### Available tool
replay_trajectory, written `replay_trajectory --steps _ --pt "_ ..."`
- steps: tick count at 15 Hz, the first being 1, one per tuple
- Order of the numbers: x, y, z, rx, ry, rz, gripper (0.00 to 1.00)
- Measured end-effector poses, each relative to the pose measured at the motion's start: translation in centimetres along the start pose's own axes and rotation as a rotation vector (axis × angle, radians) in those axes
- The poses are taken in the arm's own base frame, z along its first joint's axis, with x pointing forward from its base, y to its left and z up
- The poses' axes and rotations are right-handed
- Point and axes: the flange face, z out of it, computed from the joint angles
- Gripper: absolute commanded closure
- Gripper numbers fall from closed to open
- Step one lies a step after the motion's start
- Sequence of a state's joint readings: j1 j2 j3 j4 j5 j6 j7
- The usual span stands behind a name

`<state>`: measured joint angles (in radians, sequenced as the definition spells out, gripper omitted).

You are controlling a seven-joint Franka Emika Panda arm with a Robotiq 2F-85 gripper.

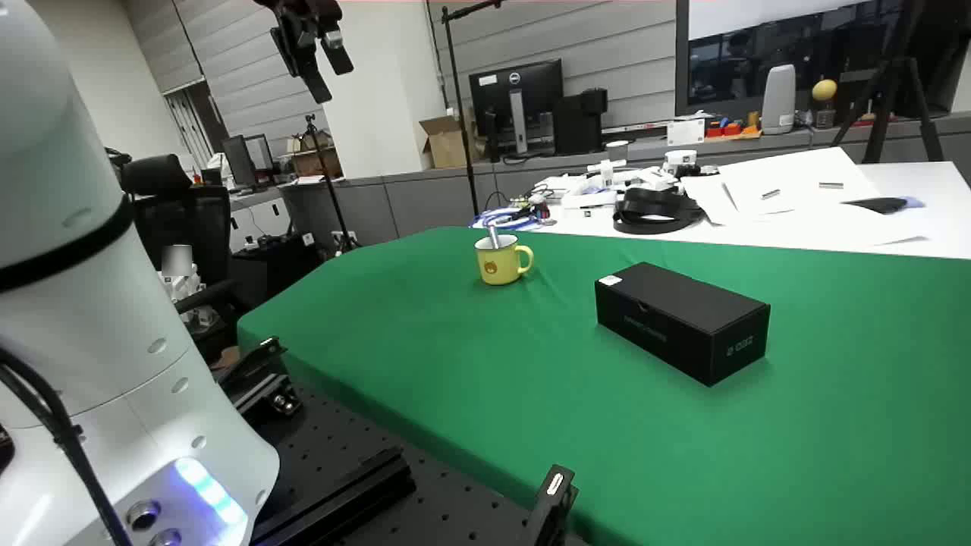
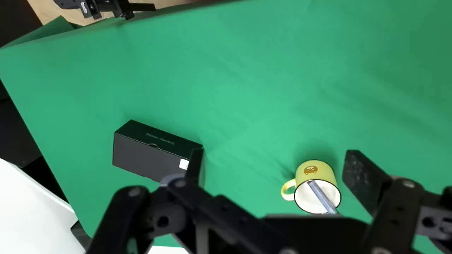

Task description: Take the marker out of the cup and place it on the table

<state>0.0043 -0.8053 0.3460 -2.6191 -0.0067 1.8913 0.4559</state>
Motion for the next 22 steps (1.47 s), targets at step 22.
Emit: replay_trajectory --steps 22 --pt "8.9 -3.9 7.0 0.091 -0.033 -0.475 0.00"
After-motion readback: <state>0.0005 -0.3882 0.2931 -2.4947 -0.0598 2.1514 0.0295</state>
